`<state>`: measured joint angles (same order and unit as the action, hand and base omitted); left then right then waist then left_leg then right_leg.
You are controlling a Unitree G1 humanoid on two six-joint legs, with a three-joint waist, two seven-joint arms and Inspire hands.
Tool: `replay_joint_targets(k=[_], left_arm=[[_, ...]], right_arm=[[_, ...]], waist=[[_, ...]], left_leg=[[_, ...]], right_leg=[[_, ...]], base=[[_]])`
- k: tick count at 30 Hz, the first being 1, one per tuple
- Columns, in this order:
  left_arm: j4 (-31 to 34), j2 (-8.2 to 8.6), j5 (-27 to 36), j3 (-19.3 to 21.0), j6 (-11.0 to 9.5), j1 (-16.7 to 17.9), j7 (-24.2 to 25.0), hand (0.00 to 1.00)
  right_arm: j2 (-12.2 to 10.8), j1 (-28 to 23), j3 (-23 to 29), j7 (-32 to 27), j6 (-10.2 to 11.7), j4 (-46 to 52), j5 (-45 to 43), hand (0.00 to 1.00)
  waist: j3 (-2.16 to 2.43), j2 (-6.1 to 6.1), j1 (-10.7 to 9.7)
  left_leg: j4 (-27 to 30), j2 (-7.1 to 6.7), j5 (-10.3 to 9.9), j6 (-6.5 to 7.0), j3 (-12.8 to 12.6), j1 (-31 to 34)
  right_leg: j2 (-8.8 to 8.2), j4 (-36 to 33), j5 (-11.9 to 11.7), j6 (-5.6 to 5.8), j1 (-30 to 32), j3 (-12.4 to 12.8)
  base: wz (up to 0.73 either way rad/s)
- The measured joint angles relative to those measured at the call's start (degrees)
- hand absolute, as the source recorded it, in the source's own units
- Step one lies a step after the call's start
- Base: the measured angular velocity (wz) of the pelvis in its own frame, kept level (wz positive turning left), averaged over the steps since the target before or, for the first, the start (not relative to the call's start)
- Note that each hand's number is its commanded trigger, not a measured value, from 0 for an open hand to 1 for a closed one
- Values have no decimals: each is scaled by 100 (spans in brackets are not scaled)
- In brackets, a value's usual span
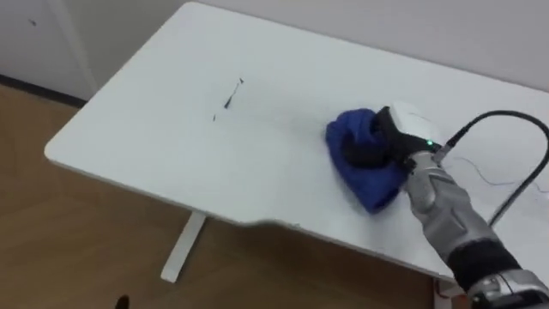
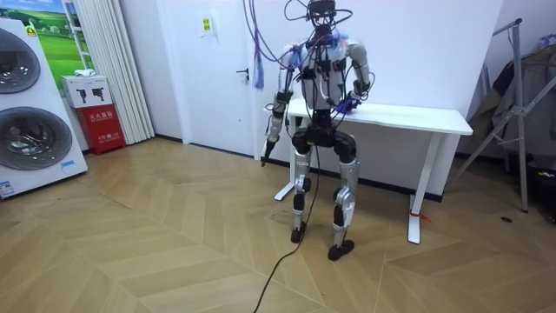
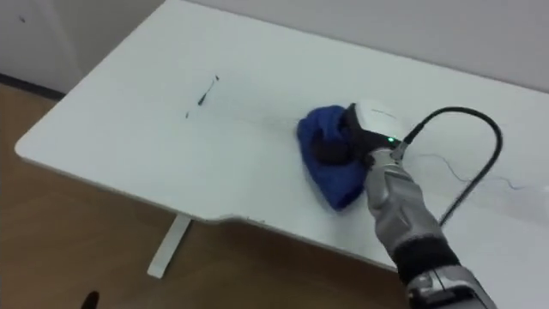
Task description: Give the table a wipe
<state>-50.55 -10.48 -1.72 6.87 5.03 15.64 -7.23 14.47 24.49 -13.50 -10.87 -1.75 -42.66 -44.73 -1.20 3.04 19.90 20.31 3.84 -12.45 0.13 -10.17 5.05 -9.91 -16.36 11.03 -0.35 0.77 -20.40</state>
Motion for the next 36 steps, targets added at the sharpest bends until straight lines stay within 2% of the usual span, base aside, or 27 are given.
replay_joint_targets(k=[1, 3, 4, 5, 6, 8, 9, 10, 13, 15, 16, 17, 18, 20, 22, 24, 26, 28, 30, 32, 33, 35, 36], left_arm=[[16, -3, -1, 40, 10, 47, -1, 0], [49, -2, -26, 352, 47, 288, -1, 0], [53, 0, -55, 464, 47, 324, -1, 0], [51, -8, -218, 703, 46, 444, -5, 0], [72, -23, -359, 909, 43, 526, -10, 0], [115, -108, -487, 1060, 26, 636, -10, 0], [115, -143, -539, 1113, -4, 637, -8, 0], [117, -154, -539, 1112, -25, 633, -6, 0], [139, -132, -479, 997, -101, 502, -1, 0], [116, -20, -469, 966, -127, 302, 21, 0], [109, -2, -462, 961, -128, 246, 35, 0], [51, -6, -453, 857, -129, 174, 59, 0], [-16, 5, -451, 769, -127, 139, 98, 0], [-4, 7, -443, 637, -124, 138, 172, 0], [-5, 24, -378, 574, -105, 140, 209, 0], [-5, 13, -332, 578, -8, 225, 289, 0], [36, 8, -285, 594, 31, 406, 296, 0], [33, 7, -263, 646, 97, 594, 351, 0], [-26, -20, -268, 672, 99, 751, 366, 0], [-18, -21, -288, 733, 97, 789, 367, 0], [-5, -27, -289, 797, 89, 771, 367, 0], [-13, -86, -252, 786, 80, 725, 364, 0], [-14, -120, -229, 709, 78, 659, 366, 0]], right_arm=[[2, -136, 121, -111, 73, -5, 48, 100], [-1, -815, 577, -627, 562, -41, 258, 100], [0, -999, 744, -756, 642, -44, 263, 100], [1, -1394, 1095, -970, 755, -45, 350, 100], [2, -1755, 1467, -1135, 804, -45, 475, 100], [46, -2139, 1901, -1283, 811, -66, 629, 100], [140, -2218, 2028, -1318, 809, -175, 674, 100], [195, -2228, 2055, -1322, 807, -223, 699, 100], [364, -1957, 1962, -1221, 616, -347, 847, 100], [397, -1399, 1733, -947, 224, -442, 843, 100], [407, -1281, 1659, -892, 117, -459, 846, 100], [417, -978, 1434, -715, -136, -461, 828, 100], [435, -631, 1128, -538, -263, -462, 785, 100], [434, -130, 668, -324, -282, -463, 611, 100], [446, 188, 555, -233, -295, -470, 600, 100], [625, 328, 556, -234, -289, -635, 678, 100], [695, 344, 587, -238, -296, -849, 715, 100], [784, 207, 722, -294, -237, -1089, 696, 100], [877, -236, 1116, -602, 25, -1137, 728, 100], [909, -541, 1401, -753, 148, -1259, 733, 100], [914, -682, 1562, -786, 163, -1249, 731, 100], [925, -789, 1633, -759, 159, -1237, 768, 100], [945, -779, 1573, -690, 90, -1258, 833, 100]], waist=[[4, 4, -32], [37, 32, -444], [60, 46, -523], [97, 28, -708], [147, 46, -900], [184, 86, -996], [187, 90, -997], [188, 83, -996], [183, -1, -930], [162, -78, -728], [168, -81, -693], [166, -81, -617], [150, -58, -499], [90, -33, -480], [68, 7, -419], [59, 35, -210], [62, 38, -205], [62, 37, -253], [63, 26, -431], [64, 17, -561], [54, -2, -566], [97, 11, -617], [92, -5, -634]], left_leg=[[-45, -52, 4, 5, 75, -14], [-202, -238, 35, 50, 309, -174], [-239, -280, 38, 55, 372, -232], [-288, -369, 42, 63, 516, -337], [-305, -398, 42, 65, 576, -403], [-313, -418, 37, 74, 579, -495], [-313, -423, 25, 90, 582, -554], [-317, -425, 22, 93, 579, -580], [-294, -416, -13, 112, 604, -512], [-265, -346, -8, 98, 425, -363], [-272, -330, 5, 70, 428, -335], [-311, -310, 63, 47, 447, -263], [-378, -292, 126, 33, 455, -235], [-426, -267, 221, -1, 527, -126], [-496, -256, 323, -24, 614, -37], [-504, -253, 370, -25, 745, 51], [-490, -267, 374, -32, 867, 100], [-469, -280, 401, -33, 959, 136], [-496, -356, 399, -32, 1183, 46], [-511, -375, 382, -13, 1247, -73], [-525, -377, 356, -15, 1247, -156], [-550, -381, 333, -25, 1274, -193], [-556, -379, 333, -25, 1274, -265]], right_leg=[[-25, 48, -30, 84, -46, -19], [-145, 132, -100, 521, -355, -122], [-174, 160, -92, 599, -449, -136], [-206, 203, -82, 636, -657, -227], [-211, 274, -131, 717, -845, -356], [-211, 368, -154, 739, -1028, -466], [-207, 426, -169, 757, -1104, -526], [-206, 446, -176, 767, -1129, -526], [-192, 464, -184, 782, -1059, -513], [-172, 464, -189, 782, -858, -468], [-155, 452, -212, 756, -805, -454], [-114, 417, -244, 707, -660, -367], [-69, 372, -286, 640, -542, -263], [9, 385, -328, 571, -416, -242], [40, 421, -343, 533, -316, -334], [82, 483, -355, 514, -285, -401], [89, 494, -355, 514, -300, -503], [89, 506, -355, 515, -333, -625], [79, 582, -349, 524, -561, -814], [77, 597, -344, 532, -732, -827], [75, 595, -335, 546, -800, -829], [76, 590, -331, 553, -899, -891], [75, 579, -330, 554, -945, -891]], base=[[54], [75], [78], [72], [72], [30], [-4], [-11], [-18], [-49], [-34], [-40], [-43], [-14], [21], [28], [34], [37], [48], [34], [8], [-3], [-4]])
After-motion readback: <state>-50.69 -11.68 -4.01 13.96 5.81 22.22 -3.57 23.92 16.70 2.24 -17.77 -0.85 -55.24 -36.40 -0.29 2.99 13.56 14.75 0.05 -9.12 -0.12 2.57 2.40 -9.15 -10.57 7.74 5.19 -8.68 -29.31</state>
